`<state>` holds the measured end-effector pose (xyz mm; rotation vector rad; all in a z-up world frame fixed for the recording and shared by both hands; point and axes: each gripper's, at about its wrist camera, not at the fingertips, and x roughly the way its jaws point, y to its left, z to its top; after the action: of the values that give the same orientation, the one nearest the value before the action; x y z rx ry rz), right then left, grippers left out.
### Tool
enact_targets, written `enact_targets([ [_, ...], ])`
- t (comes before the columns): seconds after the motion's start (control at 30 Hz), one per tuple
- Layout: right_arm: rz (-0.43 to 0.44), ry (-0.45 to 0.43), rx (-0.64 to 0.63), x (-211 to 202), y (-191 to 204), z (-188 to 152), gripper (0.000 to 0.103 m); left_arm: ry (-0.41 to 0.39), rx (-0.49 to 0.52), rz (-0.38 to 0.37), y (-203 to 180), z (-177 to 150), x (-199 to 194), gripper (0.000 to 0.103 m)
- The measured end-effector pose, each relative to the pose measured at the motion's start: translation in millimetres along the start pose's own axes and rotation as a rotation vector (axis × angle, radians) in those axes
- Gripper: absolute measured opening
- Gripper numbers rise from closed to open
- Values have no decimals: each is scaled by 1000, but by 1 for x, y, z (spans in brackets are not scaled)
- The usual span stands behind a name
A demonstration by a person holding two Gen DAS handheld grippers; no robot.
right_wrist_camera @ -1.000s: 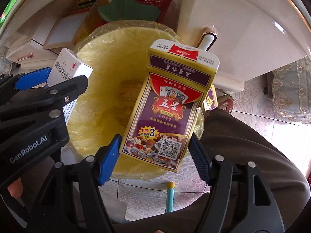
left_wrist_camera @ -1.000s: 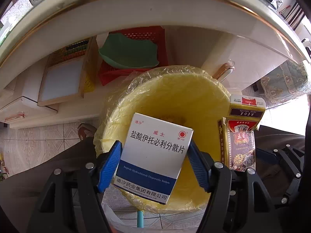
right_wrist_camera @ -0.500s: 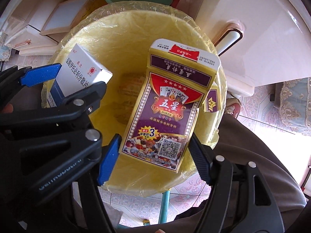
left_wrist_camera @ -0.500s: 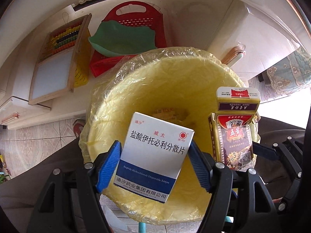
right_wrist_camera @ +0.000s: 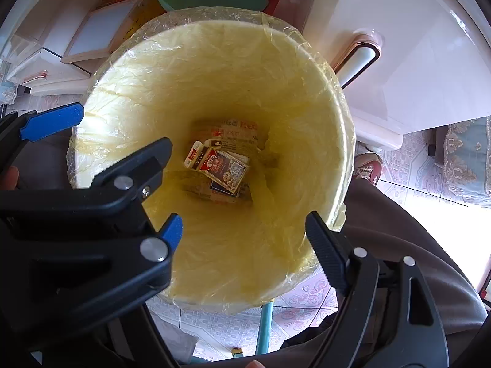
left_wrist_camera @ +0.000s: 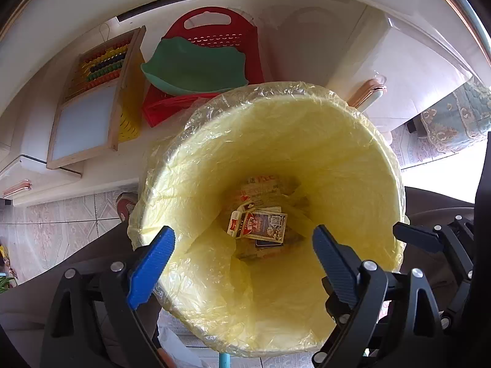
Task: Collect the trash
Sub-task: 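Move both tools back over the table toward the remaining items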
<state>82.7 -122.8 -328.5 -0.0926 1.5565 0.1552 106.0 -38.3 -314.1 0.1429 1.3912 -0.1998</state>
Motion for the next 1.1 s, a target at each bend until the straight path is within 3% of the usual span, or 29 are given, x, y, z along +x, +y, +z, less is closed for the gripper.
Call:
enact_targets([
  [0.2, 2, -8, 13, -5, -3, -1, 80, -10, -3, 5, 2, 0, -5, 90],
  [0.37, -7, -57, 20, -32, -6, -7, 80, -38, 2, 2, 5, -2, -28, 94],
  [0.57, -48, -210, 10, -106, -16, -20, 85, -196, 38, 17, 7, -2, -107, 96],
  [0.67, -59, -305, 6, -150, -25, -23, 92, -288, 62, 31, 8, 3, -151, 96],
  [0.83, -101, -438, -10, -217, -46, -18, 96, -393, 80, 51, 9, 27, -204, 96],
  [0.97, -152, -505, 10, -251, -73, 0, 97, -413, 80, 71, 12, 61, -218, 96],
  [1.1, -202, -516, 54, -266, -106, 32, 97, -399, 81, 100, 14, 94, -215, 96],
])
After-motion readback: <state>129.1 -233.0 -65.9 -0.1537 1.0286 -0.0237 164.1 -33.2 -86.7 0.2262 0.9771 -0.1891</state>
